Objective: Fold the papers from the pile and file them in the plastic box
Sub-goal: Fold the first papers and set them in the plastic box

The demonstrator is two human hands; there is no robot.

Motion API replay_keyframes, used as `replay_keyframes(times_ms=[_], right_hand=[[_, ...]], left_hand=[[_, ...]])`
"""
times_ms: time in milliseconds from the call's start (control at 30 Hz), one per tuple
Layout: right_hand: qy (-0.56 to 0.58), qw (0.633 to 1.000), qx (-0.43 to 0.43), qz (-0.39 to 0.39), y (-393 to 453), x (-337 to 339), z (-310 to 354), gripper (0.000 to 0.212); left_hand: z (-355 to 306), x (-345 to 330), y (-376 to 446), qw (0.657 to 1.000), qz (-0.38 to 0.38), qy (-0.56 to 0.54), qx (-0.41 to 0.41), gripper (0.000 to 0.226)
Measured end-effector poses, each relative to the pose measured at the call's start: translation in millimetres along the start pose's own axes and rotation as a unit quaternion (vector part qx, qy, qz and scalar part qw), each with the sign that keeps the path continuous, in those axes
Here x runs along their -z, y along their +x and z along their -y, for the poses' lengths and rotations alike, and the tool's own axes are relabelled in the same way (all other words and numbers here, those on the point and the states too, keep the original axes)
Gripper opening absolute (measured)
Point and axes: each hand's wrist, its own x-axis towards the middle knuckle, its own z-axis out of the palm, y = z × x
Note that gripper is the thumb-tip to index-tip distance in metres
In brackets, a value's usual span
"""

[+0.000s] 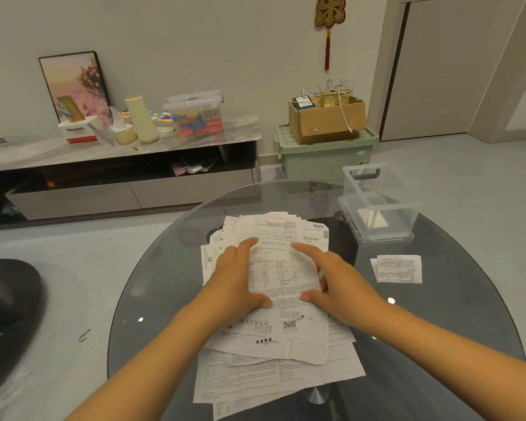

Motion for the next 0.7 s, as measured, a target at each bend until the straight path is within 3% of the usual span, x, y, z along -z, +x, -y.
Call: replay_keyframes(times_ms=[100, 300, 434, 701], right_hand=[[-0.022, 0.999, -0.010, 0.025, -0.4, 3.6, 1.0, 0.058], [-0.038, 0.997, -0.047, 0.045, -10.0, 8.5, 5.7, 0.056], [0.018, 0.995, -0.087, 0.037, -22.0, 12.7, 10.2, 0.047], [0.150, 0.977, -0.136, 0.073, -39.1, 25.0, 15.5, 0.044]], left_hand=[[0.4, 0.6, 0.2, 0.999, -0.025, 0.042, -0.011, 0.109], [-8.0, -2.9, -7.3, 0.981, -0.106, 0.118, -0.110, 0.077], [-12.6, -8.5, -16.8, 0.983, -0.031, 0.071, -0.168, 0.048], [-18.3, -15.2, -24.3, 0.973, 0.042, 0.103, -0.204, 0.067]])
